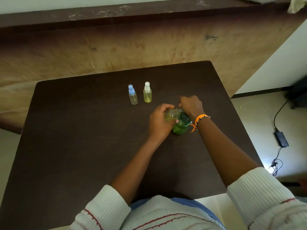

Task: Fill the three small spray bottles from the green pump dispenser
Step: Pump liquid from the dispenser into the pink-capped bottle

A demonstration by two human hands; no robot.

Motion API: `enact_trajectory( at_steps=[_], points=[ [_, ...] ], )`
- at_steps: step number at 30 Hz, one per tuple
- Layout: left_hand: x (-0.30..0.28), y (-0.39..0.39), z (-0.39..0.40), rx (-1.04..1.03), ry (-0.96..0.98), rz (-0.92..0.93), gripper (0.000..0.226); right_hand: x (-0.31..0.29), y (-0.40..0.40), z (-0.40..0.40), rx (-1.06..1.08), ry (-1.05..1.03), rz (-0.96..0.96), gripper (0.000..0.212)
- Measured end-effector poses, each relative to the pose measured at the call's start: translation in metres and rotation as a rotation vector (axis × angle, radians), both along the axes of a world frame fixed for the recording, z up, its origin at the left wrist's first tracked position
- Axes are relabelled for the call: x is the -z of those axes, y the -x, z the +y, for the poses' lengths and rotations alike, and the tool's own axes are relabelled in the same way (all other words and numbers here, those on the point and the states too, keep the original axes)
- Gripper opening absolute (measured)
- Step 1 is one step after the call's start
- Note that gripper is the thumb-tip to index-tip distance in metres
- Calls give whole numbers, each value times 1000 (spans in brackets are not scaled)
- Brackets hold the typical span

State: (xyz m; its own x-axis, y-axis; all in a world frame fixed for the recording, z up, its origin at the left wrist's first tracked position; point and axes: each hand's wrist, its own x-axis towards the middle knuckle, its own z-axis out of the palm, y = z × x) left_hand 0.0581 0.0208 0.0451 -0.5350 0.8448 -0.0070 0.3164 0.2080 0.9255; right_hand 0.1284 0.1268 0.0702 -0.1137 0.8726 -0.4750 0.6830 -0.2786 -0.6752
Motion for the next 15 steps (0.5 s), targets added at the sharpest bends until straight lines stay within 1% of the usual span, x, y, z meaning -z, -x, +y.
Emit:
enact_trajectory(
  at_steps=[1, 4, 7, 11, 15],
  points=[
    [0, 0, 0, 0, 3, -4, 45, 0, 0, 1, 0, 8, 8, 57],
    [-2, -3, 0, 10, 11, -8, 45, 3, -1, 0, 25, -49, -21, 42],
    [-1, -5, 0, 23, 17, -8, 44, 7, -2, 0, 41, -105, -70, 38],
    [0, -3, 1, 11, 18, -8, 45, 7, 0, -1, 26, -102, -85, 39],
    [-1, -4, 1, 4, 7, -5, 43, 5, -2, -1, 38, 5, 14, 54]
  ],
)
